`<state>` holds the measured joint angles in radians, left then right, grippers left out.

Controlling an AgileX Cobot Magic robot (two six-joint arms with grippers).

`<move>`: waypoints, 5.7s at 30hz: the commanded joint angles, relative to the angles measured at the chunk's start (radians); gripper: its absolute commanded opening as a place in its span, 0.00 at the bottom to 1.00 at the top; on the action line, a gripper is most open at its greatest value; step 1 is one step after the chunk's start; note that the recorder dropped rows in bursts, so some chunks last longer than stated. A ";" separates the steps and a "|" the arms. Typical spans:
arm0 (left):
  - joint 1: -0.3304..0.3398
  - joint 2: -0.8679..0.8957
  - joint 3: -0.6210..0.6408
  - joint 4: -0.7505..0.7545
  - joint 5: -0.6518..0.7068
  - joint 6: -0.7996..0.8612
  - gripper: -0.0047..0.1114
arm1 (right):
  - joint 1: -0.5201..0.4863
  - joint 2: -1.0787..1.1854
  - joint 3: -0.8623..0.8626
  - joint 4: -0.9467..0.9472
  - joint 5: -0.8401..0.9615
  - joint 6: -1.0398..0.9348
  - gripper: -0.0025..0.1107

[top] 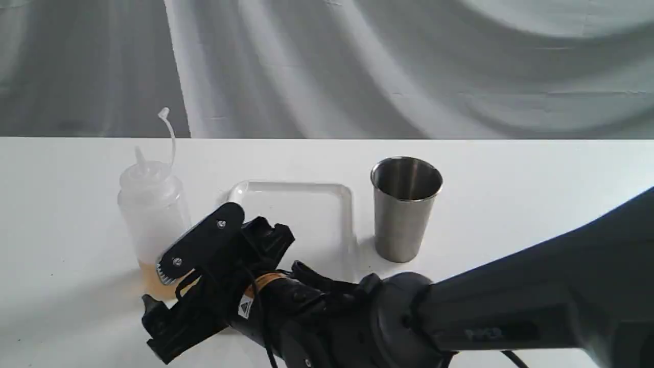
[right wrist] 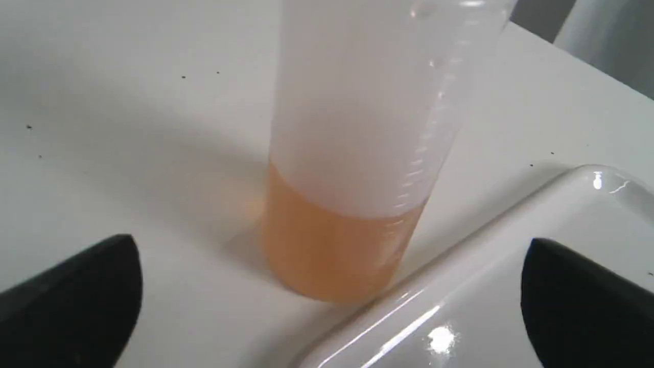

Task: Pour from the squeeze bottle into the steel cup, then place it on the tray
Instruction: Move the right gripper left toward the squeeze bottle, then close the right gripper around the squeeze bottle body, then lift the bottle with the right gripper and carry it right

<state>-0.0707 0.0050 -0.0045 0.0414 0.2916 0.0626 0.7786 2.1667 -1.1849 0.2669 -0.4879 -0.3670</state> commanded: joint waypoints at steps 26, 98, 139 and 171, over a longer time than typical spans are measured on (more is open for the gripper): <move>-0.003 -0.005 0.004 0.003 -0.007 -0.002 0.11 | -0.061 0.172 -0.411 0.014 0.268 0.017 0.92; -0.003 -0.005 0.004 0.003 -0.007 -0.002 0.11 | -0.353 -0.696 0.097 -0.133 0.454 0.106 0.45; -0.003 -0.005 0.004 0.003 -0.007 -0.002 0.11 | -0.638 -0.820 0.223 -0.821 0.927 0.510 0.45; -0.003 -0.005 0.004 0.003 -0.007 -0.002 0.11 | -0.569 -0.623 0.100 -1.245 1.037 0.641 0.45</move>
<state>-0.0707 0.0050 -0.0045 0.0414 0.2916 0.0626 0.2087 1.5407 -1.0733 -0.9238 0.5715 0.2711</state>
